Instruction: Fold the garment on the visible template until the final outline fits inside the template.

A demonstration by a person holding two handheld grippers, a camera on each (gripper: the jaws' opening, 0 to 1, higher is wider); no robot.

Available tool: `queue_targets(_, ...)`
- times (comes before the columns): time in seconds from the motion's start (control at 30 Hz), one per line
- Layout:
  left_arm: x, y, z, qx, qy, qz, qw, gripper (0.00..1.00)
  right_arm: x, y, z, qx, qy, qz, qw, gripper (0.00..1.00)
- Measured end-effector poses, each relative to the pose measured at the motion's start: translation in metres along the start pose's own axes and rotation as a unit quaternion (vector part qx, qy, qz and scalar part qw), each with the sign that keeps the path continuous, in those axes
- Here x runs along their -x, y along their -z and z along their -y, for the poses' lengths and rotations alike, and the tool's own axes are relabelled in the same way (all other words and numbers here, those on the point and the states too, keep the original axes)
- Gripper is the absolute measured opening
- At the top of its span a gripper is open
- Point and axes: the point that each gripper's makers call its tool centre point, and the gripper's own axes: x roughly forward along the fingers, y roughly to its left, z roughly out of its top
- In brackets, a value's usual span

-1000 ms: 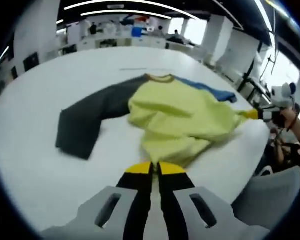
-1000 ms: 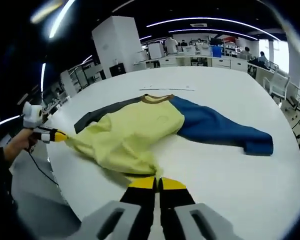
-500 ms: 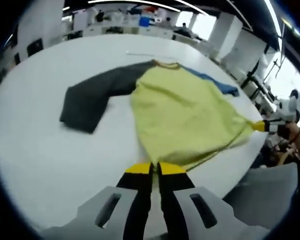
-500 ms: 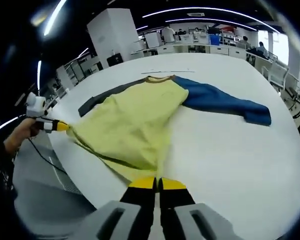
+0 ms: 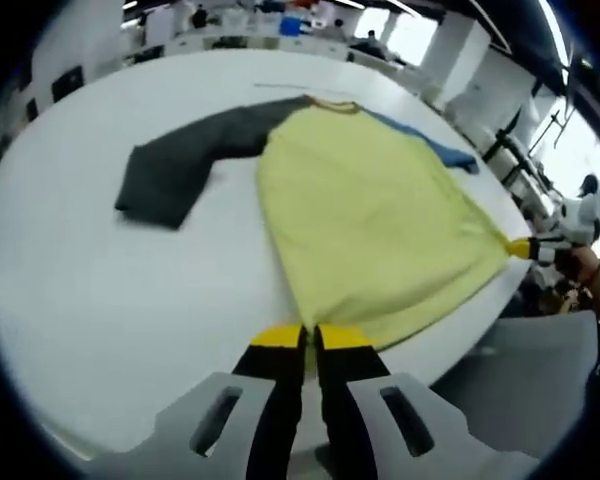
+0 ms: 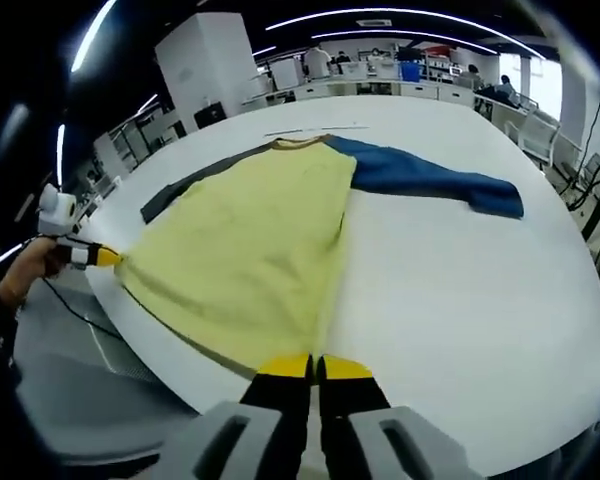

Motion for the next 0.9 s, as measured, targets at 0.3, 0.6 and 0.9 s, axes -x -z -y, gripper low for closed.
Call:
queue_targets(0.3, 0.000, 0.016, -0.004, -0.016, -0.024, -0.023, 0.9993, 0.00, -0.005, 0.013, 0.004, 0.002, 0.008, -0.019, 0.9998, 0.00)
queue_targets(0.6, -0.003, 0.020, -0.004, -0.005, -0.026, -0.021, 0.9994, 0.00, -0.008, 0.017, 0.006, -0.001, 0.010, -0.026, 0.9996, 0.00)
queue_targets(0.9, 0.000, 0.015, -0.003, -0.020, -0.030, -0.007, 0.9993, 0.12, -0.010, 0.017, 0.009, -0.028, 0.003, -0.024, 0.9993, 0.03)
